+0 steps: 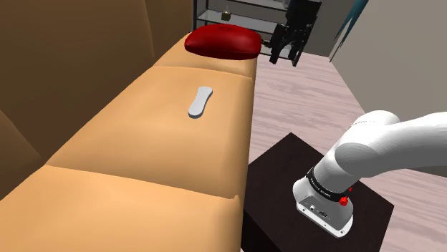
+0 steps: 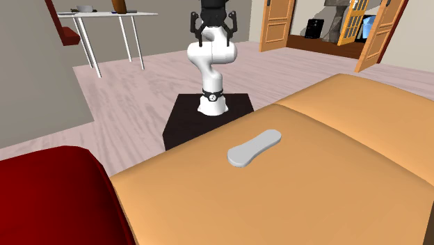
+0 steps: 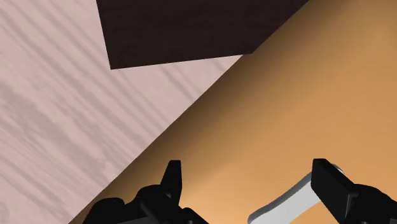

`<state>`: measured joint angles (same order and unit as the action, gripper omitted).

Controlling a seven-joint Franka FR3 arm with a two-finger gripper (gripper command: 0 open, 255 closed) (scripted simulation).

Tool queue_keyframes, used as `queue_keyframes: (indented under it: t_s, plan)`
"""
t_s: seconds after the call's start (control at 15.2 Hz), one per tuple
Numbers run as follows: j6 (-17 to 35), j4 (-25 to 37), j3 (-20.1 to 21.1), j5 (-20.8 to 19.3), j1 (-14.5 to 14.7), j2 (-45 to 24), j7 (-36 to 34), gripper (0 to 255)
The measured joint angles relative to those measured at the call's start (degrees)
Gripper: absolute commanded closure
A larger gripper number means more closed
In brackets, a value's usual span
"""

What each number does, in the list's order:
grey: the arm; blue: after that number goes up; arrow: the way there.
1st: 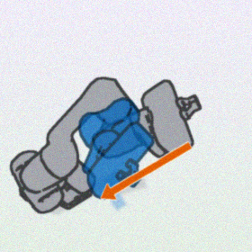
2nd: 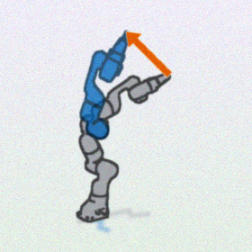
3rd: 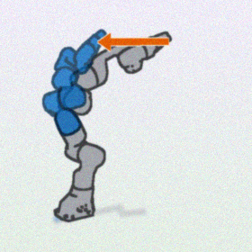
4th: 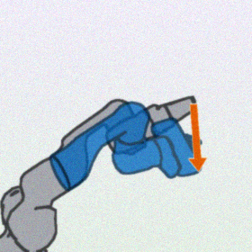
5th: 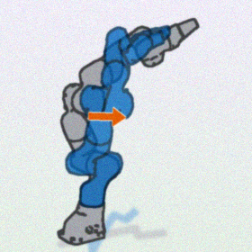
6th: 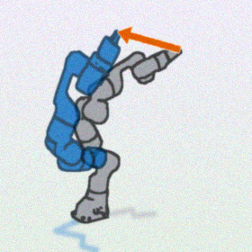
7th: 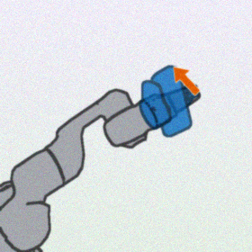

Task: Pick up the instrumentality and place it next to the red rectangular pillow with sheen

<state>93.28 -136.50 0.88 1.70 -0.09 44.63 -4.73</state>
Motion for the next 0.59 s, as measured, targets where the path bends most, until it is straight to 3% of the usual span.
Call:
queue_keyframes:
  t_s: [0.2, 0.59]
  plan:
    - [1.69, -0.17, 1.36, 0.61, -0.29, -1.66, -2.52, 0]
    - [9.89, -0.04, 8.64, 3.19, -1.51, -10.60, -15.91, 0]
